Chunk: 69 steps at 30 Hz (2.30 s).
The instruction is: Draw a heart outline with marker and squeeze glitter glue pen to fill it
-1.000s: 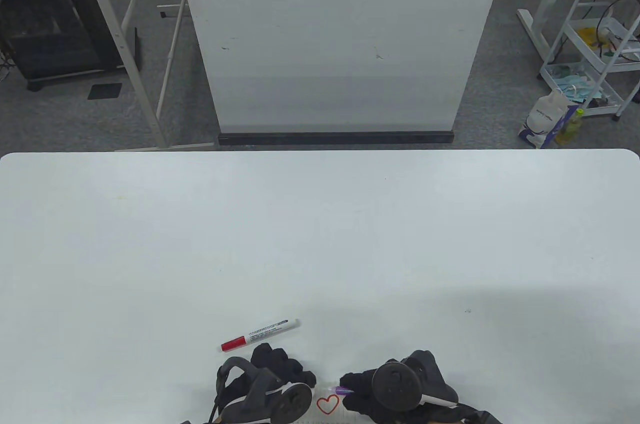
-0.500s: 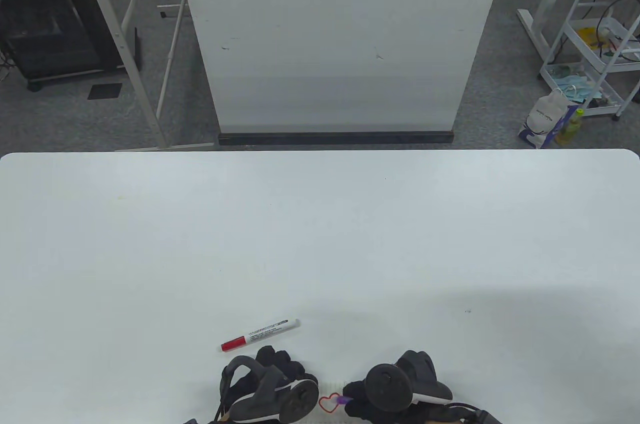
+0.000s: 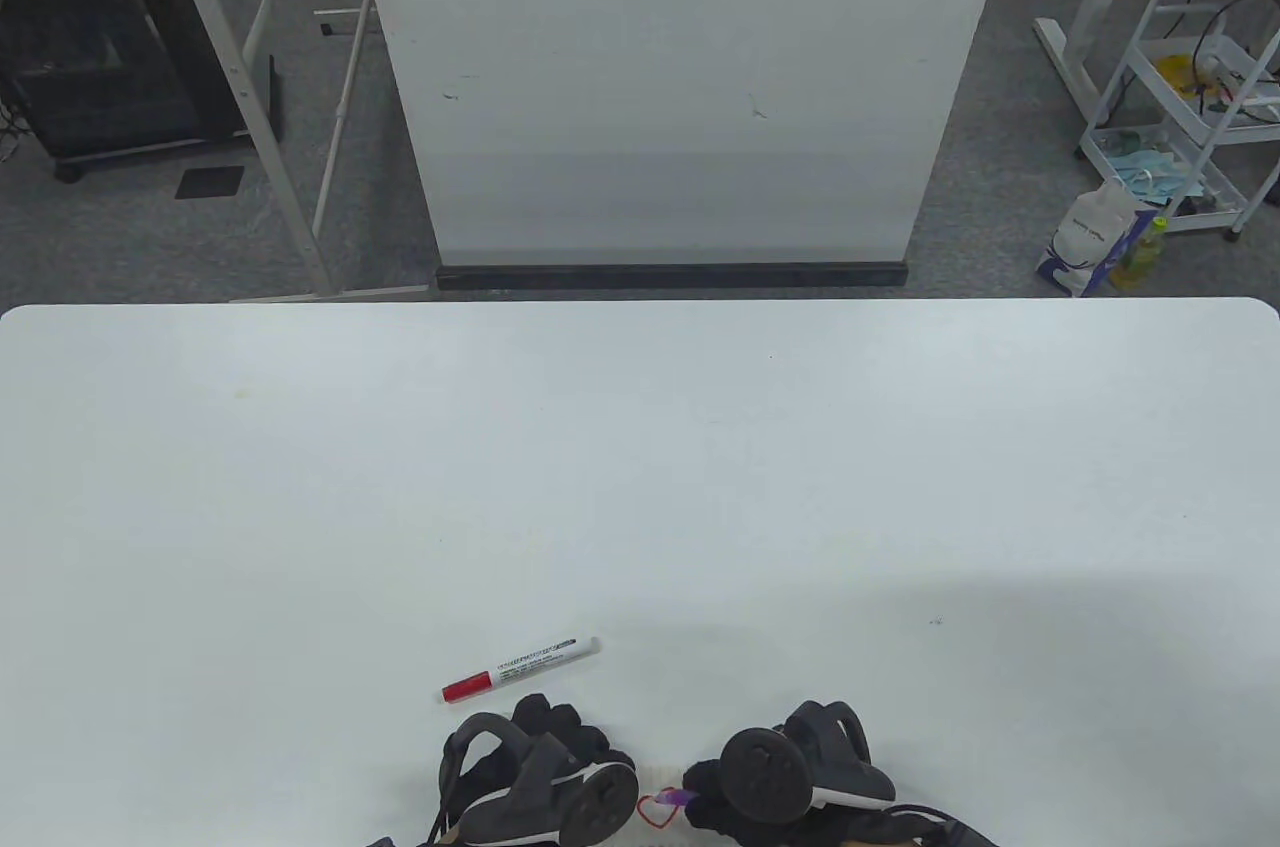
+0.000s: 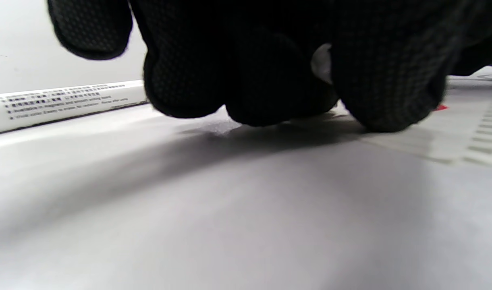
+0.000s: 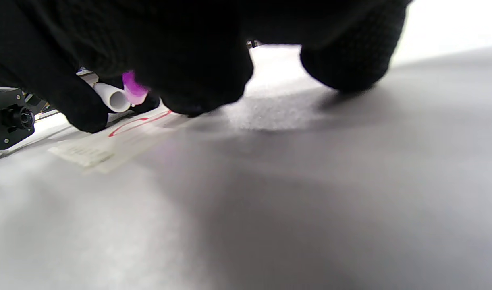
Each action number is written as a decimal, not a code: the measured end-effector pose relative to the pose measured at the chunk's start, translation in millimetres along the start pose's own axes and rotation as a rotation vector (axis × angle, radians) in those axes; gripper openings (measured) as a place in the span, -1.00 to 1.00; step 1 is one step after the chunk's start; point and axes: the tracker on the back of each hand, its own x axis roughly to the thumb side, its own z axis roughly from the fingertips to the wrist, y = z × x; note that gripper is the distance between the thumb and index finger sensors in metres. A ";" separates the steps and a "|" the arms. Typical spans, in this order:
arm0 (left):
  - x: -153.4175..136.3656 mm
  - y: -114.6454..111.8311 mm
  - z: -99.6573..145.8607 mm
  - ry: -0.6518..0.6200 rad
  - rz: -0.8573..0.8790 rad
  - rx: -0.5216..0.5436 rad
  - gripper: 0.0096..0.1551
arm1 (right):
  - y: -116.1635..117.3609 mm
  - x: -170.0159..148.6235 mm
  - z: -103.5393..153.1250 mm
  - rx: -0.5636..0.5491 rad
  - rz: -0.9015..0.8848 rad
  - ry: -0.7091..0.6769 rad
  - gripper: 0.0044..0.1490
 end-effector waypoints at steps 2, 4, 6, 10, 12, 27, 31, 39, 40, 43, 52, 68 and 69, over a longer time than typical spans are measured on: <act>0.4 0.1 0.0 0.001 -0.001 0.000 -0.49 | 0.1 1.1 -0.5 0.006 0.010 0.001 -0.39; 0.5 0.0 0.0 0.001 -0.002 -0.001 -0.49 | 0.2 2.7 -1.3 0.005 0.024 -0.002 -0.39; 0.5 -0.2 0.0 0.001 0.000 -0.002 -0.49 | 0.3 3.8 -1.7 0.006 0.030 0.000 -0.39; 0.6 -0.3 -0.1 0.001 0.002 -0.003 -0.49 | 0.2 7.3 -3.0 0.007 0.056 0.000 -0.39; 0.6 -0.2 -0.1 0.001 0.003 -0.004 -0.49 | 0.0 10.1 -3.9 0.008 0.081 -0.003 -0.39; 0.5 -0.5 -0.3 0.001 0.004 -0.008 -0.49 | -1.4 17.6 -5.2 0.014 0.128 -0.002 -0.39; 0.3 -0.5 -0.3 0.001 0.006 -0.010 -0.49 | -0.9 17.5 -5.5 0.014 0.131 0.000 -0.40; 0.3 -0.2 -0.2 0.003 0.006 -0.012 -0.48 | -0.8 17.8 -5.6 0.026 0.133 -0.003 -0.40; 0.3 -0.2 -0.2 0.003 0.006 -0.013 -0.48 | -0.5 17.6 -5.8 0.033 0.130 -0.007 -0.40; 0.3 -0.2 -0.2 0.004 0.006 -0.013 -0.49 | 0.0 18.0 -5.9 0.043 0.126 -0.015 -0.40; 0.3 -0.2 -0.2 0.004 0.006 -0.013 -0.49 | 0.1 21.2 -6.6 0.006 0.180 0.001 -0.40; 0.2 0.0 -0.4 0.005 0.008 -0.018 -0.49 | 0.9 21.8 -6.7 0.033 0.164 -0.010 -0.40; 0.2 0.0 -0.4 0.005 0.008 -0.018 -0.49 | 1.1 21.8 -6.8 0.042 0.156 -0.016 -0.40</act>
